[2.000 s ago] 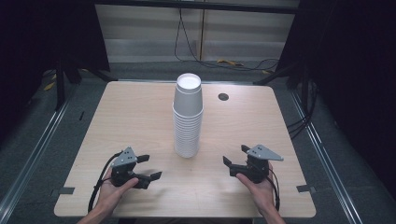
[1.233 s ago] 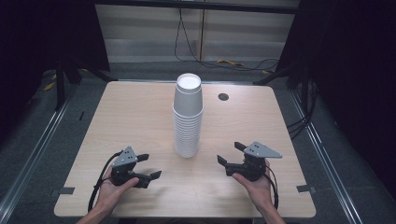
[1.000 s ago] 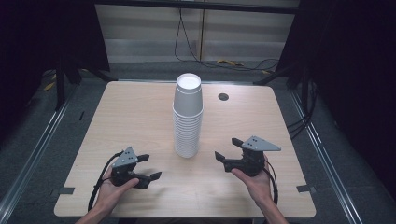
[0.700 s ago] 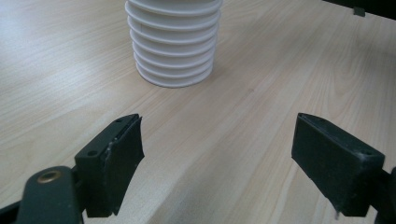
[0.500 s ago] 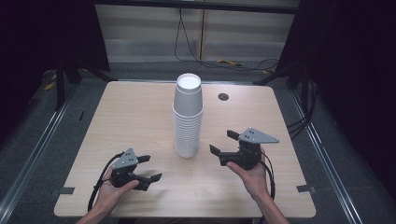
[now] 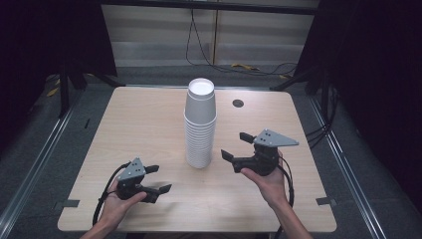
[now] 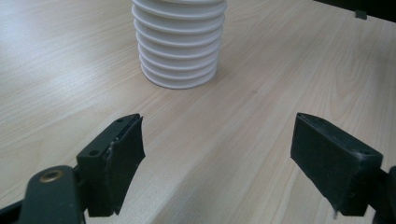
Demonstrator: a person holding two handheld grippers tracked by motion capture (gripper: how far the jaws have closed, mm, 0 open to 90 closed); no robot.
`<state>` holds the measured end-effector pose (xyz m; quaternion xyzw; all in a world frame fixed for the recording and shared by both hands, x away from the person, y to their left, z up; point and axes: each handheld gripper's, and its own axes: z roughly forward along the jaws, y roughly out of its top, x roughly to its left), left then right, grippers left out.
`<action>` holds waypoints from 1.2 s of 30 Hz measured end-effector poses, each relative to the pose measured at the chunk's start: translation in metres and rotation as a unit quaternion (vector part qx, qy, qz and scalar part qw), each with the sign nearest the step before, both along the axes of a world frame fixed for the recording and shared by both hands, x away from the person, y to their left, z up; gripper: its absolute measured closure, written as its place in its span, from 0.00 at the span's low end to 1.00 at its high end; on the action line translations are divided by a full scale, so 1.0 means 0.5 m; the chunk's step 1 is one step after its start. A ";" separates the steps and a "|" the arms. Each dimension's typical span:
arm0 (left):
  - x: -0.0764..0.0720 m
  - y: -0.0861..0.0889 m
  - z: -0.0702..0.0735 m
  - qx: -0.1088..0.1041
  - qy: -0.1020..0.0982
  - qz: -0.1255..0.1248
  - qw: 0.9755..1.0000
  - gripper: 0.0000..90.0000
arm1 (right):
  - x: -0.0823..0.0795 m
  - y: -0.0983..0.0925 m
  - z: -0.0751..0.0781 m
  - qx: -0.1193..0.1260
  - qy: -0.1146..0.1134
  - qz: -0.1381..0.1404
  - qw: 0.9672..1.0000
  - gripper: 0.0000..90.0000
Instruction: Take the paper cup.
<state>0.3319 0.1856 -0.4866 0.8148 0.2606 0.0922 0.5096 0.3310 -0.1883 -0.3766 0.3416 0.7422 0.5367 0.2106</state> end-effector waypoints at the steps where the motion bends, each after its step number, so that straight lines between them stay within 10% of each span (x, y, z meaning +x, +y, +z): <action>1: 0.000 0.000 0.000 0.000 0.000 0.001 1.000 0.19 | 0.002 0.002 0.005 0.002 -0.005 0.001 1.000 0.15; 36: 0.001 0.000 -0.004 0.010 -0.003 0.006 1.000 0.19 | 0.080 0.067 0.149 -0.001 -0.011 0.074 0.997 0.17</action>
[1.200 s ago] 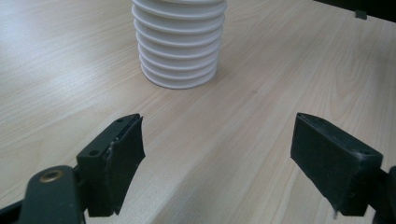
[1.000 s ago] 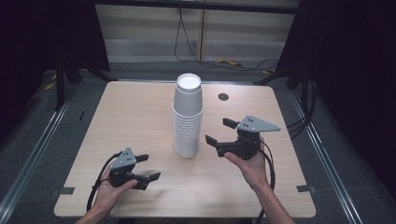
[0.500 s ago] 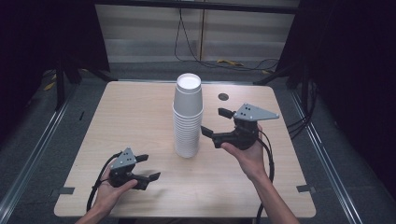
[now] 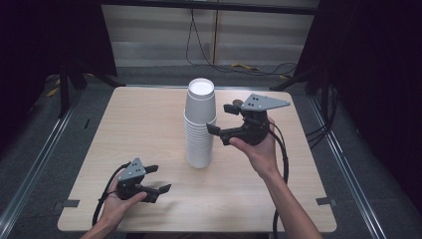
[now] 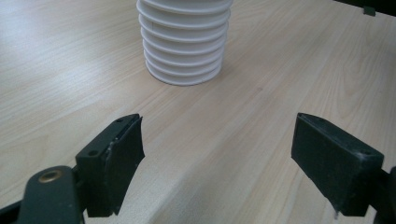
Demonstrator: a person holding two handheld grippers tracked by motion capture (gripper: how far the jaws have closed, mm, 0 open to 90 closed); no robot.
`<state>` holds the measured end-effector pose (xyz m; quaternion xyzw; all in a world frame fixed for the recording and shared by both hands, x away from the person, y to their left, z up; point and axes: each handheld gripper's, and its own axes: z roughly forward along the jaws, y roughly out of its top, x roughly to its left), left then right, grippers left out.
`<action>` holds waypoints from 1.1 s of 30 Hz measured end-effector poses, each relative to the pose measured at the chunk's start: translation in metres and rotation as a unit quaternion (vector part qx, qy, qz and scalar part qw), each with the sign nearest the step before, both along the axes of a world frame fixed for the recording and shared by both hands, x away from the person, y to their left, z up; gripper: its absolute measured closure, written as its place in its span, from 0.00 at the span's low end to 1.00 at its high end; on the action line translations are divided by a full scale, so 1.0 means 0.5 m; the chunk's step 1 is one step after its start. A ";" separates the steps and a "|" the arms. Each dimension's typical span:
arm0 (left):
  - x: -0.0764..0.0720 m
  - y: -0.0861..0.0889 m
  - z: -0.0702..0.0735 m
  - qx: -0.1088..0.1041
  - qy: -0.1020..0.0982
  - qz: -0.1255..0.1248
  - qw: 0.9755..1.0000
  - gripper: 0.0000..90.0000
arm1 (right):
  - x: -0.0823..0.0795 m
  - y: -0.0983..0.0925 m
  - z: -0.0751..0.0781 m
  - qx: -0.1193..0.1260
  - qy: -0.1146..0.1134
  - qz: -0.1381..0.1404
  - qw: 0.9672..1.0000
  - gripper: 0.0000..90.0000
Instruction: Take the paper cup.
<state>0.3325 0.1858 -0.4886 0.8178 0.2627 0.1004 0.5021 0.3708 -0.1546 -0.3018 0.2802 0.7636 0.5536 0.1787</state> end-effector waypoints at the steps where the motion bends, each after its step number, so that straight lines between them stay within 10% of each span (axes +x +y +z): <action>1: 0.000 0.000 0.000 0.000 0.000 0.000 1.000 0.19 | 0.000 0.000 0.000 0.000 0.000 0.000 1.000 0.17; 33: 0.000 -0.001 -0.002 0.000 0.002 0.001 1.000 0.19 | 0.080 0.070 0.057 -0.021 -0.001 0.011 1.000 0.15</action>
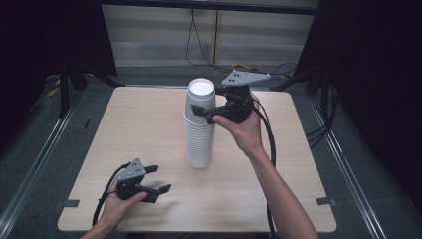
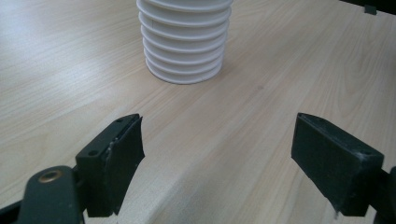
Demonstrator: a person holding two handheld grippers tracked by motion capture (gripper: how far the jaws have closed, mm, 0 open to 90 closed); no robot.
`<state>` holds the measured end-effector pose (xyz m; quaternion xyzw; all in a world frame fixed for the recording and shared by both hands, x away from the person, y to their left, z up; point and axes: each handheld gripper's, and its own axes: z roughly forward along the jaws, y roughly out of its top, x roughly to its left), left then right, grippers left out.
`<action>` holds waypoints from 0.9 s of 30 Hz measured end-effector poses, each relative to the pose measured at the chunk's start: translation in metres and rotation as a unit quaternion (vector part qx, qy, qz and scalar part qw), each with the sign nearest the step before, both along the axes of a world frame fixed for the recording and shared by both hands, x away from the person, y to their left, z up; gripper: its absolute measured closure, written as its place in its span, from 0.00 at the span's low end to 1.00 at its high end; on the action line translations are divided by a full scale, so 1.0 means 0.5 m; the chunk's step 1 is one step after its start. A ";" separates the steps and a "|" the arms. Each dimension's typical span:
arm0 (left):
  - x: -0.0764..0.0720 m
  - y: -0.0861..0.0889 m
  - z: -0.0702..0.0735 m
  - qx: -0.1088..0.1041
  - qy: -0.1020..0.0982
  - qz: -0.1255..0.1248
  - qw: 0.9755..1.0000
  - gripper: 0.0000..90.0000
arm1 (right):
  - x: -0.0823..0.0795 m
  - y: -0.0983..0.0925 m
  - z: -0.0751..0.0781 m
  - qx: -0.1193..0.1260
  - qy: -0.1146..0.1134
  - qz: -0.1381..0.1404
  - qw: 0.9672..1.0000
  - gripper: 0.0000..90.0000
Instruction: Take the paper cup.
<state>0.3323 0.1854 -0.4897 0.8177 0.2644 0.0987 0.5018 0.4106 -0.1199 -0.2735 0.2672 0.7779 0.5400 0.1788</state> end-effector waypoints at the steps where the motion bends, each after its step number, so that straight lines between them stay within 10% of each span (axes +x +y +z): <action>1: 0.000 0.000 0.000 -0.001 0.000 -0.001 1.000 0.19 | 0.009 0.004 -0.002 -0.004 0.012 0.004 1.000 0.15; 27: 0.000 0.000 0.000 0.003 -0.001 -0.007 1.000 0.19 | 0.033 0.024 0.009 -0.021 0.024 0.012 0.999 0.17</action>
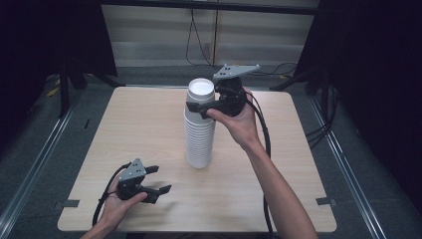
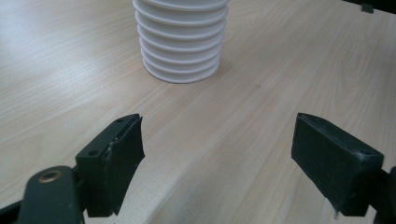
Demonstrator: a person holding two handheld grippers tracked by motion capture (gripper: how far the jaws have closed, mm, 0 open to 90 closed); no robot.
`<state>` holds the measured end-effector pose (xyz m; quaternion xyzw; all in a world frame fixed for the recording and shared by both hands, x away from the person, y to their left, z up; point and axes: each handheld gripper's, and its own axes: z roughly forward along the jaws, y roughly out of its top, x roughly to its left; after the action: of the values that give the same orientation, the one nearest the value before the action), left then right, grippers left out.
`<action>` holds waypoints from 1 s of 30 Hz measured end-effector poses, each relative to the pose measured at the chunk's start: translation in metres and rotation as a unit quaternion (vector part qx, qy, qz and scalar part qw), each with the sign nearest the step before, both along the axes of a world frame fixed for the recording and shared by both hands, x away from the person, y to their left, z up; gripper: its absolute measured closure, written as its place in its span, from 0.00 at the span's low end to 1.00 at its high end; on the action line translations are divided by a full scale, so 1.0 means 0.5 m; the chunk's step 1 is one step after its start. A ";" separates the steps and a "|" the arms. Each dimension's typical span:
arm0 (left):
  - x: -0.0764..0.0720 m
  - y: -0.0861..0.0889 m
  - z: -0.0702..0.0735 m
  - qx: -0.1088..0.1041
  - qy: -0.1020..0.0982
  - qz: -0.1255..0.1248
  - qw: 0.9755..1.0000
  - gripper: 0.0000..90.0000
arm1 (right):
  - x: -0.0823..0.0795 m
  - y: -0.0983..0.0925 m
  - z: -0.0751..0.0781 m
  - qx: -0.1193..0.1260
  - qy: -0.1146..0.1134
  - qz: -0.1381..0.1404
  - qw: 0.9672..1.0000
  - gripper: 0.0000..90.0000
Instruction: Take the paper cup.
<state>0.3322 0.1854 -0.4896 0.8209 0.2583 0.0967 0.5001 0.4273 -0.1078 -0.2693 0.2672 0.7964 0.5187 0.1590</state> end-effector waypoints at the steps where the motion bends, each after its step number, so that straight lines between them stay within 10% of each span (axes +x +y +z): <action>1: 0.000 0.000 0.000 0.000 0.000 0.000 1.000 0.19 | 0.000 0.000 0.001 0.005 0.000 0.002 1.000 0.17; 30: -0.001 -0.003 -0.002 0.000 0.005 -0.002 1.000 0.19 | 0.000 -0.006 0.020 0.034 -0.014 0.000 0.999 0.23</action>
<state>0.3318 0.1838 -0.4906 0.8218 0.2588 0.0915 0.4993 0.4275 -0.1108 -0.2593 0.2655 0.7758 0.5494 0.1605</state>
